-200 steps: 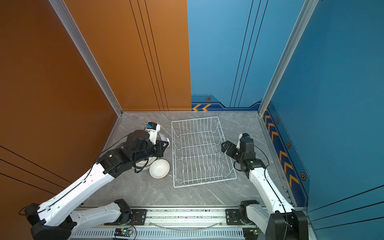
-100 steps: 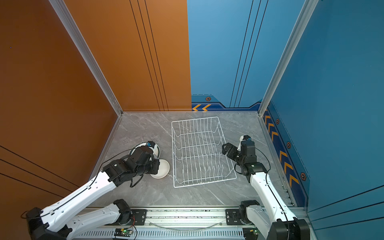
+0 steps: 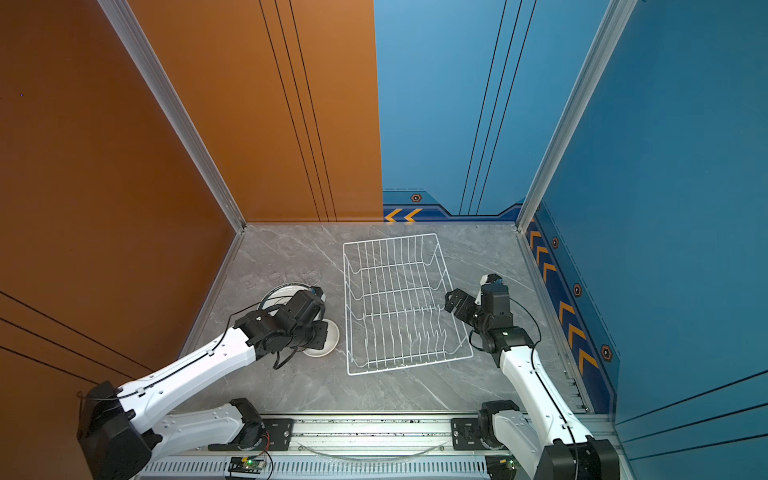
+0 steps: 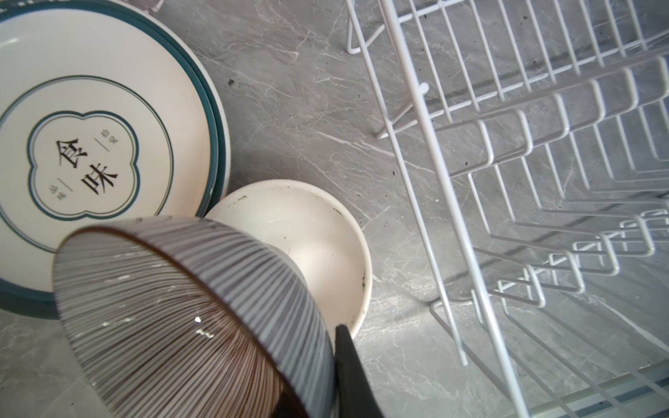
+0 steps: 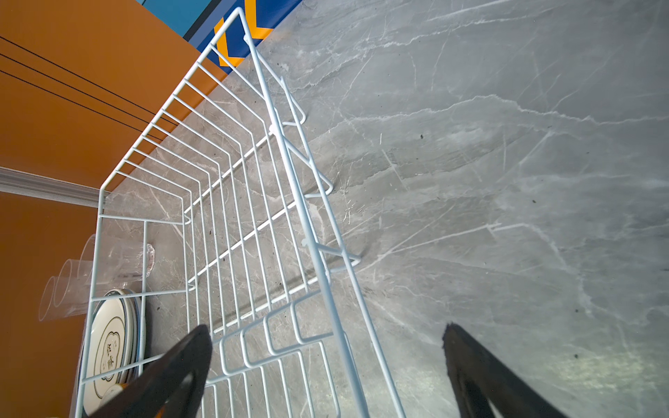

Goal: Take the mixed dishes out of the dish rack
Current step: 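Lower the striped bowl beside the plates and open the left gripper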

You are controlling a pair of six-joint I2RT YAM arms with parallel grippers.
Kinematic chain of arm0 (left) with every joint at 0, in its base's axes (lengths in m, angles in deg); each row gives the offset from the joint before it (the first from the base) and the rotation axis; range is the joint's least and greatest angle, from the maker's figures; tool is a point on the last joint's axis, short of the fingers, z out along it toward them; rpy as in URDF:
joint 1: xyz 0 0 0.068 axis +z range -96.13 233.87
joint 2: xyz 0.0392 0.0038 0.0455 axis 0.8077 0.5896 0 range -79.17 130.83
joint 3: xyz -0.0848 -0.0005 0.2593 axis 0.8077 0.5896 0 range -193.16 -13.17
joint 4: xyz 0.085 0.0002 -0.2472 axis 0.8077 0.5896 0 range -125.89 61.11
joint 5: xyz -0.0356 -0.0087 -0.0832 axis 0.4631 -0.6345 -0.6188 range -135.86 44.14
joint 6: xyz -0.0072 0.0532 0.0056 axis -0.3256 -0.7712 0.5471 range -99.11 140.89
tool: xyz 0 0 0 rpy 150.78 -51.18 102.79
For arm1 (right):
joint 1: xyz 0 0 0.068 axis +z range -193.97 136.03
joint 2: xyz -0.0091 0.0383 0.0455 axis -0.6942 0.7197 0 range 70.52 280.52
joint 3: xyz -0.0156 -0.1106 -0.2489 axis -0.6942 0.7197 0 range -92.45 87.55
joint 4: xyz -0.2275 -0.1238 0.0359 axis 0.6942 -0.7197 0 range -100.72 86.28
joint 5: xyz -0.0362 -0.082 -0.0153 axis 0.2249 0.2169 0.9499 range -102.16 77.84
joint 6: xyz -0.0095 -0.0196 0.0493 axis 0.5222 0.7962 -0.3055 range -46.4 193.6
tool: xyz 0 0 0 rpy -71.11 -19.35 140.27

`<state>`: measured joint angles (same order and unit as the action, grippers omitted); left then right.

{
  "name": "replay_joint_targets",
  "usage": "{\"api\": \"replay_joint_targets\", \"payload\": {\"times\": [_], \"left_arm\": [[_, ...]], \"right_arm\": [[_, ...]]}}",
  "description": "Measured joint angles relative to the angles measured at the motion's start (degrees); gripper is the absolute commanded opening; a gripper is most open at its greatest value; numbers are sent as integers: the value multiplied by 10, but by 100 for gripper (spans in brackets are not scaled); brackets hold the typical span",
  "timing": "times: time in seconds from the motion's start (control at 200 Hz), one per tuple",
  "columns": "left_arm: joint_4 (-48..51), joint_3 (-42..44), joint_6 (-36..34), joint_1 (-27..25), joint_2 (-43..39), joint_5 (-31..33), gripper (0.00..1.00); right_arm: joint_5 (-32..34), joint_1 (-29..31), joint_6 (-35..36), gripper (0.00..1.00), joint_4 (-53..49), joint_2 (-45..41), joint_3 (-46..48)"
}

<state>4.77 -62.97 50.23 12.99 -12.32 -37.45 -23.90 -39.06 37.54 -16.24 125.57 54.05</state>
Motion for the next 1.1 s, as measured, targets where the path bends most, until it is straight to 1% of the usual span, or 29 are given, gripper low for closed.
{"api": "replay_joint_targets", "payload": {"times": [0.19, 0.255, 0.32, 0.375, 0.485, 0.53, 0.566, 0.636, 0.686, 0.731, 0.776, 0.886, 0.901, 0.926, 1.101], "left_arm": [[-2, -2, -4, 1, 34, 0, 0], [-2, -3, -7, 2, 43, 0, 10], [-2, -6, -9, 3, 49, 0, 11], [-2, -9, -11, 4, 53, 0, 17], [-6, -16, -13, 4, 54, -1, 19], [-7, -18, -14, 4, 54, -1, 27], [-7, -20, -17, 4, 54, -1, 35], [-8, -23, -17, 5, 54, 0, 37], [-10, -23, -15, 6, 54, 0, 40], [-10, -23, -16, 7, 54, 0, 45], [-10, -23, -17, 7, 54, 0, 52], [-11, -23, -12, 8, 47, 0, 77], [-10, -23, -18, 8, 45, 0, 84], [-11, -23, -12, 8, 42, 1, 99], [-12, -24, -15, 16, 5, 7, 98]], "right_arm": [[0, -1, 0, 100, 0, 0, 2], [0, -1, 0, 100, 0, 2, 3], [0, -3, 0, 100, 0, 4, 3], [0, -4, 0, 100, 0, 7, 3], [0, -5, 0, 100, 0, 12, 3], [0, -5, 0, 100, 0, 15, 3], [0, -5, 0, 100, 0, 18, 3], [0, -5, 0, 100, 0, 22, 3], [0, -5, 0, 100, 0, 24, 3], [0, -5, 0, 100, 0, 25, 3], [0, -6, 1, 100, 0, 26, 3], [0, -8, 2, 100, 0, 26, 3], [0, -8, 2, 100, 0, 27, 3], [0, -8, 2, 100, 0, 27, 3], [0, -9, 2, 100, 0, 42, -1]]}}
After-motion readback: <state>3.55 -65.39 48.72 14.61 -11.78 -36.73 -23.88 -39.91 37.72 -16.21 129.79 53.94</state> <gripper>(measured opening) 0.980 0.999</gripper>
